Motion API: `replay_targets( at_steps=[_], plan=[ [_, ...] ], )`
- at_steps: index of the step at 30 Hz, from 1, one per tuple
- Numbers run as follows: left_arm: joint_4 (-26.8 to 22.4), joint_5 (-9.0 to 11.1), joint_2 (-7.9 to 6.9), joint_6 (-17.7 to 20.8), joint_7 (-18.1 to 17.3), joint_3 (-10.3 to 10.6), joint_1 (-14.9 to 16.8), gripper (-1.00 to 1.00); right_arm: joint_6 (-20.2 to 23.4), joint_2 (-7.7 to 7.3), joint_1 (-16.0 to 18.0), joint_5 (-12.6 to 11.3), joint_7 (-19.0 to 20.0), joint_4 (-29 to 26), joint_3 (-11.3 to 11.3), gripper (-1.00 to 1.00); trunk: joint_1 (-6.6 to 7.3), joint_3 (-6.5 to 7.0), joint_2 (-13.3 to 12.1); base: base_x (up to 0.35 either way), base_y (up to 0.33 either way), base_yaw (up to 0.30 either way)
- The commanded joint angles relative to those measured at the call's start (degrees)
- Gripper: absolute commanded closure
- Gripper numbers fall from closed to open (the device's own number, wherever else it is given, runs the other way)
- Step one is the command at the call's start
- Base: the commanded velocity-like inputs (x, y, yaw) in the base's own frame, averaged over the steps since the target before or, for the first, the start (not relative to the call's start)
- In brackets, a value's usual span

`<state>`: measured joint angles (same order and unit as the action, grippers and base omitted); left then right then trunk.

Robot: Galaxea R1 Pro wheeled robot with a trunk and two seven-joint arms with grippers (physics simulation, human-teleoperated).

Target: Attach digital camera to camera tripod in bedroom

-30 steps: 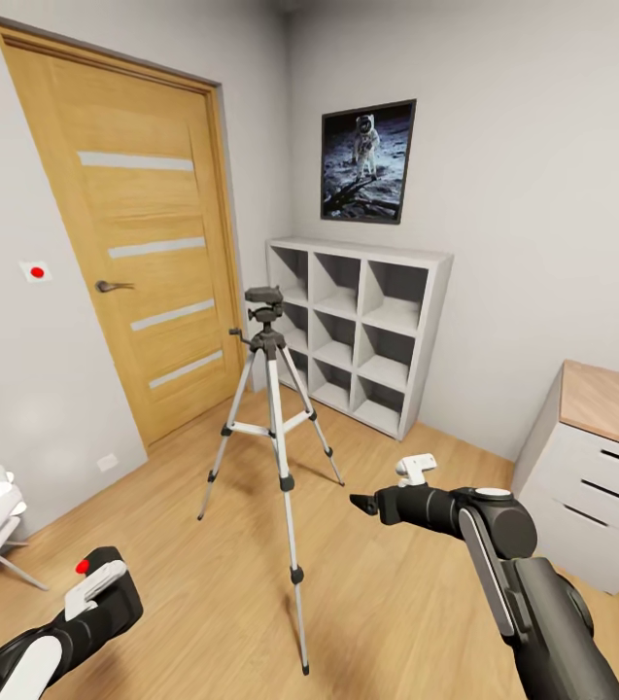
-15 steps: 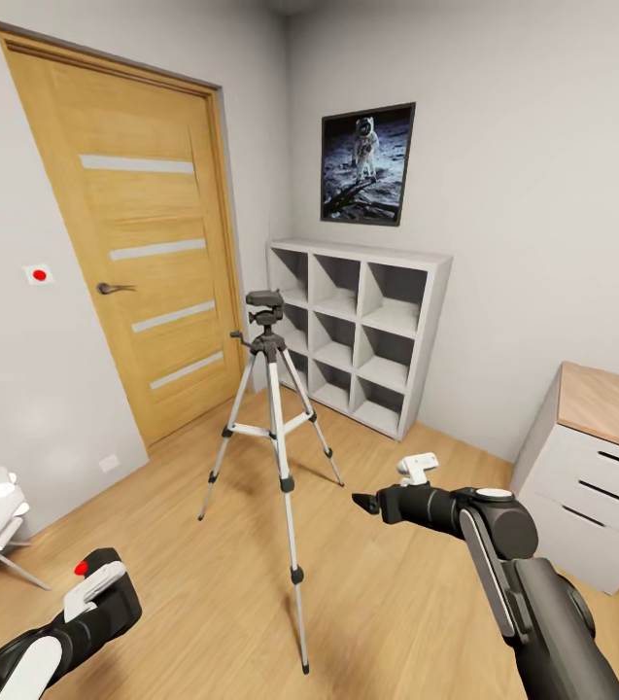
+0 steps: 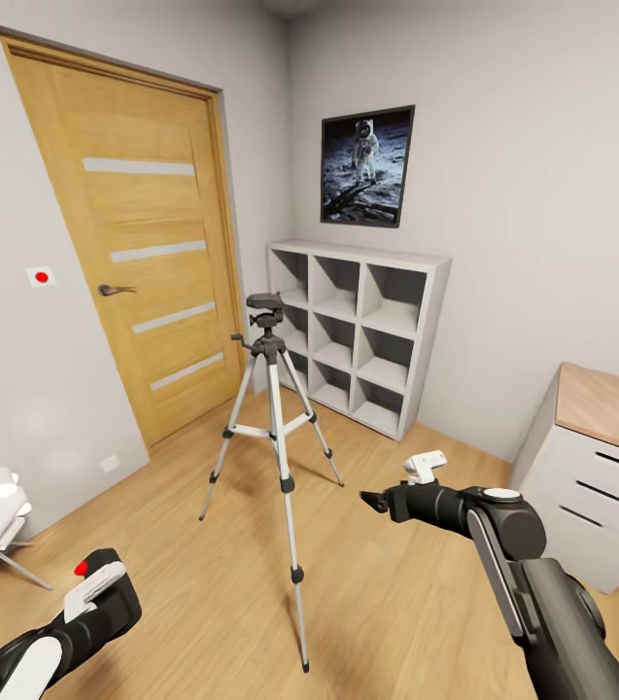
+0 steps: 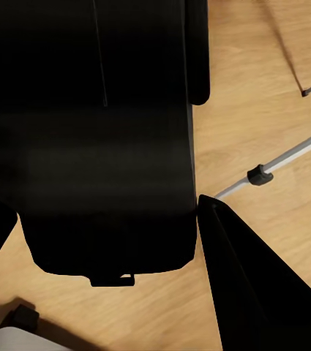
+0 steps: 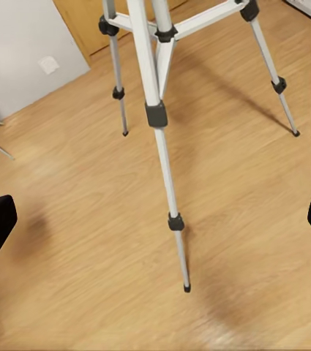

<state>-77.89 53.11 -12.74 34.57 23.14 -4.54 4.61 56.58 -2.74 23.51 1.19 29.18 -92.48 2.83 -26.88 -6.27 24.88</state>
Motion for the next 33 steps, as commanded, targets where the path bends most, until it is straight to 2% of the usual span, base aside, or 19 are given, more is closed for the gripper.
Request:
replay_targets(
  at_steps=[1, 6, 33],
  plan=[
    [-0.1, 0.5, -0.01, 0.2, 0.4, 0.0, 0.0, 1.0, 0.2, -0.21, 0.1, 0.1, 0.2, -0.1, 0.0, -1.0, 0.19, 0.06, -0.3, 0.0, 0.0, 0.0],
    [-0.1, 0.5, 0.0, 0.2, 0.4, -0.1, 0.0, 1.0, 0.1, -0.62, 0.0, 0.2, 0.2, -0.1, -0.1, -1.0, 1.1, 0.81, -2.0, 0.0, 0.0, 0.0],
    [-0.3, 0.6, -0.04, 0.1, 0.4, -0.2, 0.0, 1.0, 0.1, -0.87, -0.1, 0.2, 0.3, -0.1, -0.1, -1.0, 1.1, 0.81, -2.0, 0.0, 0.0, 0.0]
  ],
)
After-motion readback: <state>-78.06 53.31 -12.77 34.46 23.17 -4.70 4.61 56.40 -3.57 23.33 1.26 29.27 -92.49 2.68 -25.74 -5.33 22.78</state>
